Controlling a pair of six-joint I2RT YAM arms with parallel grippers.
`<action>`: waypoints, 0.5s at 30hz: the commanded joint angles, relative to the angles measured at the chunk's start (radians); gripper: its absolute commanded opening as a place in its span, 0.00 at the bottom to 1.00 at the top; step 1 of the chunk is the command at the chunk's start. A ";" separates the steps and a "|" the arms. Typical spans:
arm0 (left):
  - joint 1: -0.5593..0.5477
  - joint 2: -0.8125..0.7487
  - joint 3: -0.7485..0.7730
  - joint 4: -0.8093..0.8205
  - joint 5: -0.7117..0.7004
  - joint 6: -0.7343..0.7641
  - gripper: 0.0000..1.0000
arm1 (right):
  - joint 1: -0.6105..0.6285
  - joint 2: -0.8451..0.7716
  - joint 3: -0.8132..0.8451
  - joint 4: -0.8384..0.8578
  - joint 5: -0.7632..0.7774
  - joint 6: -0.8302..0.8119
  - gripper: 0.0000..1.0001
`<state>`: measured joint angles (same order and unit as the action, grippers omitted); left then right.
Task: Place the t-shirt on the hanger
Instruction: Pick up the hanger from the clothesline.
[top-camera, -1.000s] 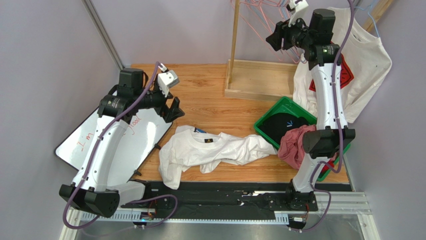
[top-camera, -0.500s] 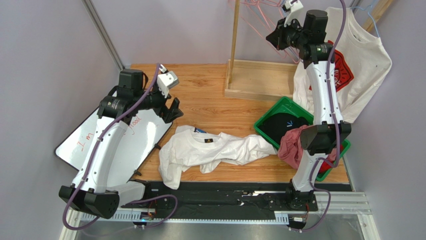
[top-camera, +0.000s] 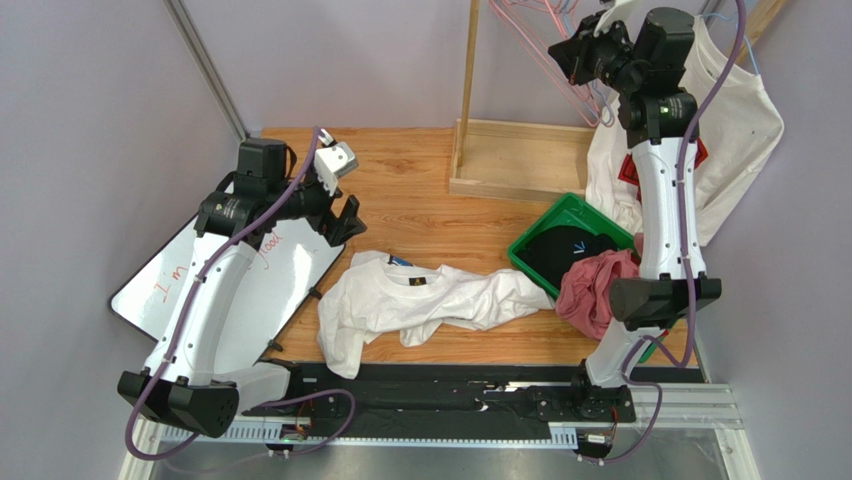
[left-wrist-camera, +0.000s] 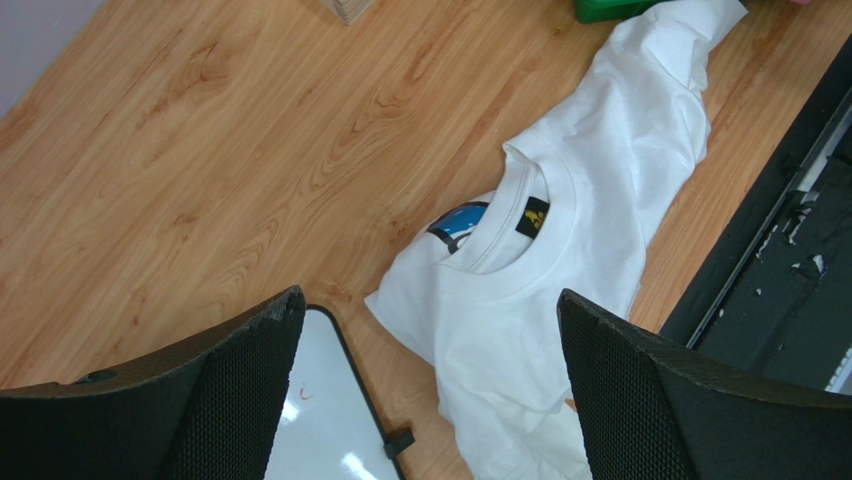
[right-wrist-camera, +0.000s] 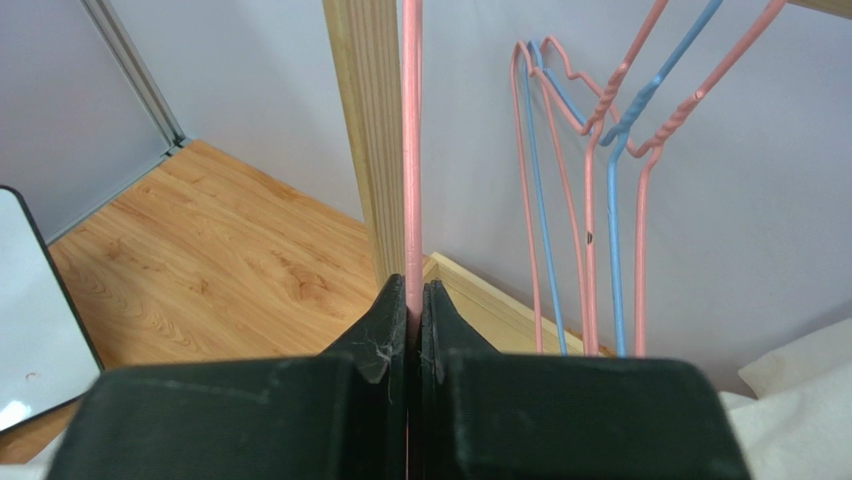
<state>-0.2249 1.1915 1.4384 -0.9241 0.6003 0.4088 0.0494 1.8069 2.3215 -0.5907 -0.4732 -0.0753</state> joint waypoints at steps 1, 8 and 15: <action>-0.001 -0.004 0.007 0.002 0.006 0.007 0.99 | -0.013 -0.139 -0.068 -0.012 0.001 -0.046 0.00; -0.001 0.017 -0.021 0.010 0.029 0.012 0.99 | -0.013 -0.392 -0.348 -0.227 -0.030 -0.182 0.00; -0.001 0.004 -0.082 0.141 0.142 -0.022 0.99 | -0.011 -0.564 -0.470 -0.616 -0.123 -0.438 0.00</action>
<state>-0.2249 1.2251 1.4017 -0.8989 0.6430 0.4076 0.0368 1.3243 1.9018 -0.9581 -0.5041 -0.3050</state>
